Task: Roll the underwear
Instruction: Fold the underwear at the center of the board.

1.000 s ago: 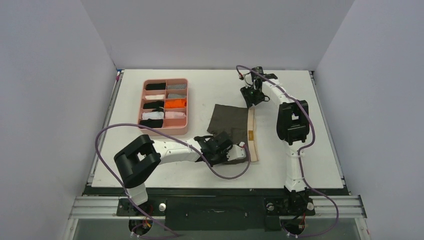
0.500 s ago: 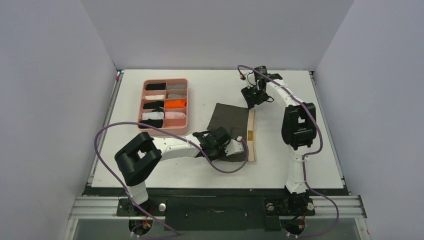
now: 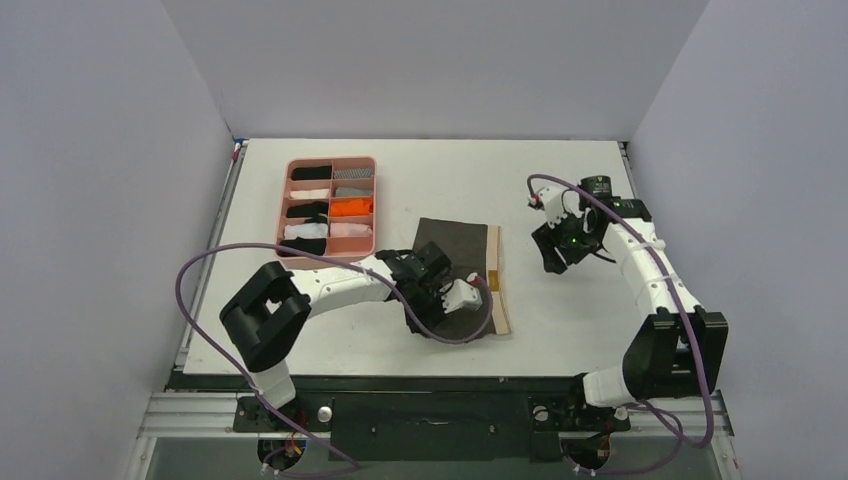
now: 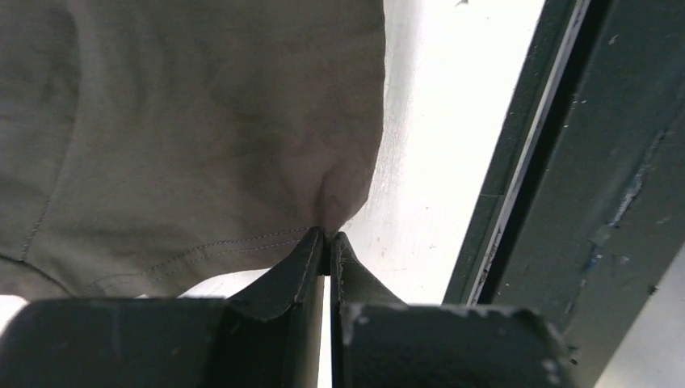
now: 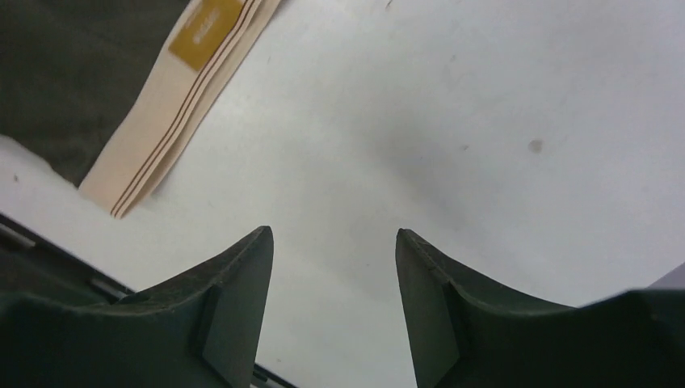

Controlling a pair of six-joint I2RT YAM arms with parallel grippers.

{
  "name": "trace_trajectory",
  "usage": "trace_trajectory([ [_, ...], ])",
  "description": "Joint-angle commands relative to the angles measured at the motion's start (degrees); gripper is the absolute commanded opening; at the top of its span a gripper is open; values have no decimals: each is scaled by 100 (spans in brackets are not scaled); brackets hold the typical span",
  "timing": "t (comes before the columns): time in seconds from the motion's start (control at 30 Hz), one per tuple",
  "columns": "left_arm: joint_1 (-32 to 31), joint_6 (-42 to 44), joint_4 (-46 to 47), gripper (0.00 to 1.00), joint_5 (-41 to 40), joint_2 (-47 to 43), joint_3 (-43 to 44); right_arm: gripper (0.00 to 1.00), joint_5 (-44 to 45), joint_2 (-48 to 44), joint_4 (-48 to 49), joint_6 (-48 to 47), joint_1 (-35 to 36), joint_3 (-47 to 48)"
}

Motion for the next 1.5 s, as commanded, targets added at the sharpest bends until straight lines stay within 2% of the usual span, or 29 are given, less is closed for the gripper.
trace_trajectory([
  [0.0,395,-35,-405,0,995,93,598,53,-625,-624,-510,-1031,-77,-679],
  [0.17,881,-173,-649,0,1871,454,1021,53,-726,-1384,-531,-1383,264,-1441],
  [0.4,1435,-201,-1062,0,2630,986,1617,53,-172,-1940,158,-1097,1374,-2160],
  [0.67,1593,-97,-1290,0,2757,1169,1744,51,599,-1851,720,-811,2835,-2580],
  [0.87,1661,-129,-1258,0,2745,1234,1755,51,1004,-1799,1120,-538,3575,-2922],
  [1.13,1704,-121,-1282,0,2791,1297,1775,51,1648,-1576,1524,-583,4070,-3224],
  [1.47,1739,-84,-1334,0,2856,1320,1804,45,2116,-1092,1939,-821,4221,-3375],
])
